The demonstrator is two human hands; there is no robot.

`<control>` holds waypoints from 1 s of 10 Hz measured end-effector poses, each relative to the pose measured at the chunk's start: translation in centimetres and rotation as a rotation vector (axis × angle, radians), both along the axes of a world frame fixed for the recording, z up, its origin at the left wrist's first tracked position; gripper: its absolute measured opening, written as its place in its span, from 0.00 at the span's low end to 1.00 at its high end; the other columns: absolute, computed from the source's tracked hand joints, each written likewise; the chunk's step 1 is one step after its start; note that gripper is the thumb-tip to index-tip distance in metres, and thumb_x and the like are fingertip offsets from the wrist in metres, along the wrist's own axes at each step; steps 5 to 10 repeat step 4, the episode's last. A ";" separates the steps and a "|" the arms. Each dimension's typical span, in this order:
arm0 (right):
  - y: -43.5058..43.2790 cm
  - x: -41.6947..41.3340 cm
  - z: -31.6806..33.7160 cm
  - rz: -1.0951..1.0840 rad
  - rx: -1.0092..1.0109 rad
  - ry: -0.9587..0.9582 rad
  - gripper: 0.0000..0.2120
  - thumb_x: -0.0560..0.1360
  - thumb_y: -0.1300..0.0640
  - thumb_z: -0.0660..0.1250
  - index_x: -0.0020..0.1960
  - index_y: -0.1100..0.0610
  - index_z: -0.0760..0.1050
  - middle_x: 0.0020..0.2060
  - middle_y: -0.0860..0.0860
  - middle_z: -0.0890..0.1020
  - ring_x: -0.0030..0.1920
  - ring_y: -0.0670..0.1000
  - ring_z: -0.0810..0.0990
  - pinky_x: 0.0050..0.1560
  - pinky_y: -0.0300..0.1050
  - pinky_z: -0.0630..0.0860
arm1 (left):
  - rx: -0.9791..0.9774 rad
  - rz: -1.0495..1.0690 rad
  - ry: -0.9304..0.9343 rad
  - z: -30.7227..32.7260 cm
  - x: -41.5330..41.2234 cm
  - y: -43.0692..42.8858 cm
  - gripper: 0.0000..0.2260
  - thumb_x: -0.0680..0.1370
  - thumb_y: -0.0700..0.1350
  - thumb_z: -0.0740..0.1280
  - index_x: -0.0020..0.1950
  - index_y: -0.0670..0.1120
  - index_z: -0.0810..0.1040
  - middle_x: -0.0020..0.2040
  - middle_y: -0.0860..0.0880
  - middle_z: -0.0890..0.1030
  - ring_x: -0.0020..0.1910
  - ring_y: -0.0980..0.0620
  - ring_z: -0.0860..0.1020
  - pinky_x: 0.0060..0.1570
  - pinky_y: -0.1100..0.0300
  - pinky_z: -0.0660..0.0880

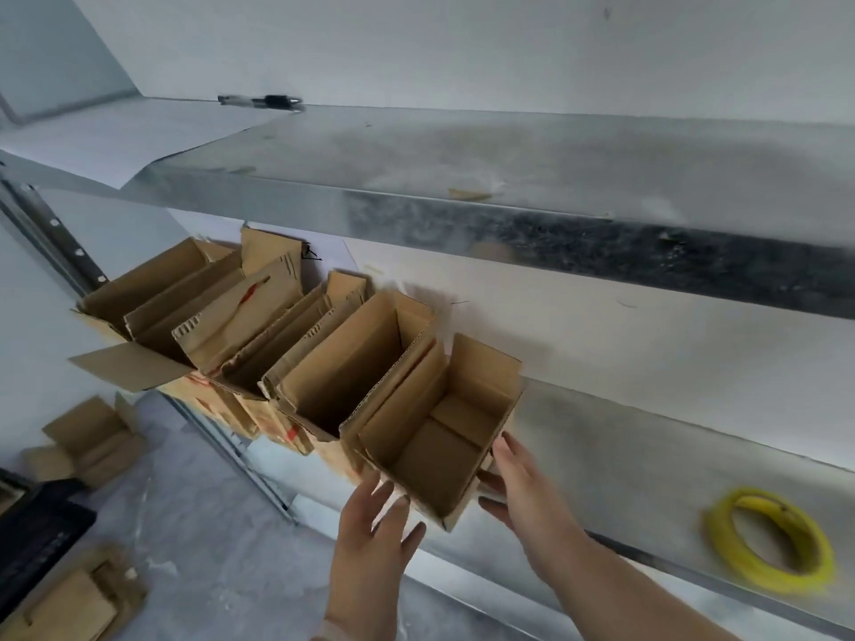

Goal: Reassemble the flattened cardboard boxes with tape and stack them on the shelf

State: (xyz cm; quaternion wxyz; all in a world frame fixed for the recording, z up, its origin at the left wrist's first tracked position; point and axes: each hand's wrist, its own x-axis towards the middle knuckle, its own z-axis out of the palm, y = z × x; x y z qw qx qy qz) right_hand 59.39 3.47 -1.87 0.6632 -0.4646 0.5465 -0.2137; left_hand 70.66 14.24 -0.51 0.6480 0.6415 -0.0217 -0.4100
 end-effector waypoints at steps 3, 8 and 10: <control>-1.4 -1.4 2.9 0.261 -0.266 0.111 0.20 0.82 0.42 0.52 0.74 0.38 0.58 0.71 0.37 0.65 0.71 0.42 0.65 0.72 0.40 0.62 | 0.084 -0.446 -0.486 -0.2 1.8 -1.0 0.20 0.75 0.54 0.64 0.67 0.60 0.67 0.68 0.60 0.66 0.67 0.56 0.67 0.66 0.56 0.67; 0.4 -5.6 4.6 0.211 -0.528 0.216 0.22 0.80 0.44 0.60 0.73 0.38 0.61 0.68 0.35 0.64 0.69 0.37 0.63 0.68 0.34 0.58 | 0.032 -0.514 -0.838 2.0 0.8 -1.2 0.21 0.73 0.61 0.61 0.65 0.68 0.61 0.69 0.66 0.62 0.68 0.61 0.63 0.66 0.61 0.64; 0.4 -5.6 4.6 0.211 -0.528 0.216 0.22 0.80 0.44 0.60 0.73 0.38 0.61 0.68 0.35 0.64 0.69 0.37 0.63 0.68 0.34 0.58 | 0.032 -0.514 -0.838 2.0 0.8 -1.2 0.21 0.73 0.61 0.61 0.65 0.68 0.61 0.69 0.66 0.62 0.68 0.61 0.63 0.66 0.61 0.64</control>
